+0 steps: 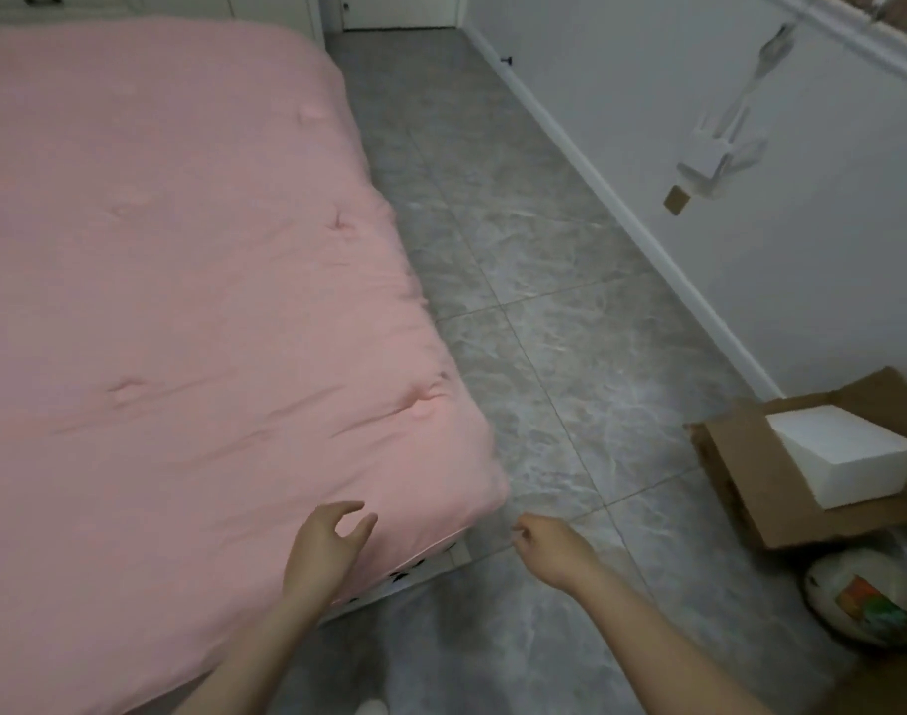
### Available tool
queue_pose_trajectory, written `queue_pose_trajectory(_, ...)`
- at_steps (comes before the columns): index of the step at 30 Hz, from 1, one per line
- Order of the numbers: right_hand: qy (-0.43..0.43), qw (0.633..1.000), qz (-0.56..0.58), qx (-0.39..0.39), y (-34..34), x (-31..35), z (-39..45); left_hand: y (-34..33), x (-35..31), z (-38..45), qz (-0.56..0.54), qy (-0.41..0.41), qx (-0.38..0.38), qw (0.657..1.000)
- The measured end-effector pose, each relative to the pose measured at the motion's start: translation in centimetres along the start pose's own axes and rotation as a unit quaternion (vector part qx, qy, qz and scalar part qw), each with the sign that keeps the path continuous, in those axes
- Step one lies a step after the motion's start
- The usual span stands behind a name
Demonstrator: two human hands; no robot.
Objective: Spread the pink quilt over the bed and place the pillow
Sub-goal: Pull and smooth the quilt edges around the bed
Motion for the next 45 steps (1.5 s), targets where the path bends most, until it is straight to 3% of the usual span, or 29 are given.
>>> queue_pose_trajectory(2, -0.001, 0.998, 0.055, 0.022, -1.6, -0.4, 2.2, -1.2, 2.0, 0.3, -0.066, 0.080, -0.013, 0.995)
queue_pose_trajectory(4, 0.001, 0.993, 0.111, 0.027, -3.2, -0.8, 4.5, -3.1, 4.4, 0.6, -0.156, 0.196, -0.031, 0.968)
queue_pose_trajectory(7, -0.036, 0.966, 0.254, 0.030, -5.5, -1.2, 7.5, -7.8, 7.9, 0.0, -0.339, 0.352, -0.046, 0.871)
queue_pose_trajectory(11, -0.170, 0.843, 0.498, 0.117, -9.8, -2.1, 10.4, -14.3, 9.0, -1.8, -0.491, 0.428, 0.001, 0.759)
queue_pose_trajectory(14, -0.215, 0.779, 0.559, 0.184, -12.3, -2.0, 12.3, -17.2, 9.1, -1.5, -0.580, 0.407, -0.011, 0.705)
queue_pose_trajectory(17, -0.221, 0.707, 0.654, 0.154, -12.8, -1.5, 14.0, -17.6, 9.2, 0.0, -0.632, 0.373, -0.055, 0.678)
queue_pose_trajectory(21, -0.191, 0.681, 0.703, 0.069, -13.2, -2.8, 14.7, -18.0, 11.1, 0.6, -0.602, 0.377, -0.080, 0.699)
queue_pose_trajectory(24, -0.174, 0.586, 0.789, 0.061, -13.6, -2.9, 14.3, -18.1, 11.7, 0.3, -0.600, 0.377, -0.104, 0.698)
queue_pose_trajectory(26, -0.157, 0.512, 0.842, 0.062, -13.8, -2.3, 13.8, -17.9, 10.8, 0.5, -0.638, 0.359, -0.116, 0.671)
queue_pose_trajectory(28, -0.145, 0.478, 0.865, 0.055, -13.6, -1.4, 13.2, -17.5, 9.7, 0.6, -0.677, 0.342, -0.154, 0.633)
queue_pose_trajectory(32, -0.144, 0.466, 0.873, -0.007, -12.3, 0.4, 12.1, -16.8, 6.9, 0.5, -0.788, 0.307, -0.170, 0.506)
queue_pose_trajectory(34, -0.130, 0.482, 0.866, -0.010, -12.0, 1.4, 11.6, -16.0, 5.7, 0.5, -0.812, 0.272, -0.160, 0.490)
queue_pose_trajectory(38, -0.085, 0.512, 0.854, 0.025, -11.6, 1.6, 10.7, -14.2, 4.2, -0.3, -0.804, 0.174, -0.140, 0.551)
queue_pose_trajectory(41, -0.055, 0.538, 0.841, 0.034, -12.2, 0.3, 9.9, -16.4, 5.2, -2.2, -0.761, 0.214, -0.161, 0.591)
queue_pose_trajectory(45, -0.136, 0.565, 0.813, 0.017, -16.2, -3.2, 8.5, -19.5, 7.6, -4.9, -0.721, 0.275, -0.202, 0.604)
Point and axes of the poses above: each hand's wrist, its own z-axis towards the middle knuckle, its own y-axis out of the back of the hand, x = y × z, the point moved 4 cm from there along z, towards the middle knuckle, and after that the axes turned 2 degrees about z, right-handed, at the moved point
